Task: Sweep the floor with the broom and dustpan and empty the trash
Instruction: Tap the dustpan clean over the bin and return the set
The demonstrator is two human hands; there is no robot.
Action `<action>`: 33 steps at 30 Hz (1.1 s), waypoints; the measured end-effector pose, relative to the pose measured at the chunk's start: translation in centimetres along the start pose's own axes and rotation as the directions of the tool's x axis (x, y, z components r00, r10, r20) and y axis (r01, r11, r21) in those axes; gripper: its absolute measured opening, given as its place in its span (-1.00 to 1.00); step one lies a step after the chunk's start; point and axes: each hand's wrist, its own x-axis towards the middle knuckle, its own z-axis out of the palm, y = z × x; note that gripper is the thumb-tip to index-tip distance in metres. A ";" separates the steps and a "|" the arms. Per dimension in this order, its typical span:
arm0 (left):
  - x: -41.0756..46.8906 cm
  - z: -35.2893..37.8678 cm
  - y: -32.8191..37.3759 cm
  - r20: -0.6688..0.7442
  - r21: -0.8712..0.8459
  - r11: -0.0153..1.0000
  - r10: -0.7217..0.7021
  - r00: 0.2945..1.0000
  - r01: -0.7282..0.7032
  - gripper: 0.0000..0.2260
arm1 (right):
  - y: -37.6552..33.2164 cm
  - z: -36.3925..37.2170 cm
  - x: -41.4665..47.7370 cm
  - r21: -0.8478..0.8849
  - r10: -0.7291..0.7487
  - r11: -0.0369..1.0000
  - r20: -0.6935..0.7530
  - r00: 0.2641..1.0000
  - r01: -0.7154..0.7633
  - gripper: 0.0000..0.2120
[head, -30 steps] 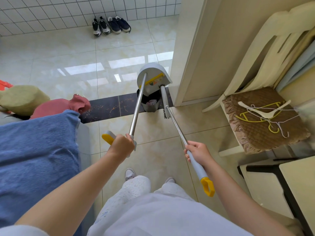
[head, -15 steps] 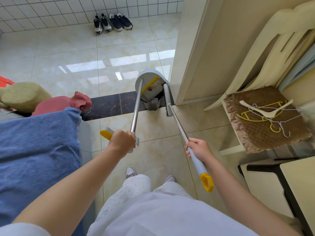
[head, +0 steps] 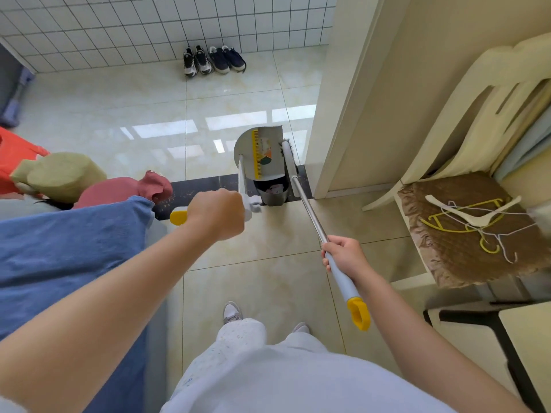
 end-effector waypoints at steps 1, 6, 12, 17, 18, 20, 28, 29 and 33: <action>0.1 -0.9 -0.4 -0.005 -0.077 0.996 -0.045 0.999 0.045 -0.86 | -0.5 -0.2 -0.3 -0.001 -0.006 1.000 0.001 1.000 0.006 -0.90; -1.1 -4.6 -1.5 0.047 -0.431 0.876 -0.217 0.975 0.216 -0.88 | -3.4 -3.2 -3.0 -0.051 -0.025 0.998 0.008 1.000 0.026 -0.76; -4.2 -7.8 0.7 0.171 -0.671 0.695 -0.197 0.965 0.261 -0.83 | -8.0 -7.1 -5.2 -0.110 0.115 0.988 0.097 0.989 -0.104 -0.87; -3.7 -6.1 4.2 0.252 -0.742 0.610 -0.129 0.959 0.277 -0.90 | -6.2 -8.5 -5.5 -0.195 0.209 0.962 0.079 0.975 -0.190 -0.87; -3.5 -5.4 5.0 0.270 -0.748 0.598 -0.124 0.955 0.289 -0.89 | -5.5 -8.9 -5.5 -0.189 0.224 0.960 0.071 0.972 -0.207 -0.88; -2.8 -4.0 6.5 0.304 -0.762 0.571 -0.104 0.947 0.307 -0.87 | -4.4 -9.4 -5.1 -0.171 0.246 0.957 0.046 0.968 -0.235 -0.87; 3.4 1.9 11.7 0.386 -0.771 0.534 -0.041 0.922 0.347 -0.87 | -3.6 -9.9 -0.9 -0.030 0.391 0.920 0.037 0.919 -0.391 -0.78; 4.2 2.3 11.9 0.388 -0.774 0.530 -0.033 0.921 0.345 -0.86 | -4.1 -10.0 -0.1 0.012 0.415 0.909 0.055 0.908 -0.416 -0.79; 8.6 4.3 12.4 0.391 -0.780 0.529 -0.007 0.921 0.335 -0.79 | -6.8 -10.3 3.6 0.071 0.505 0.855 0.114 0.855 -0.514 -0.81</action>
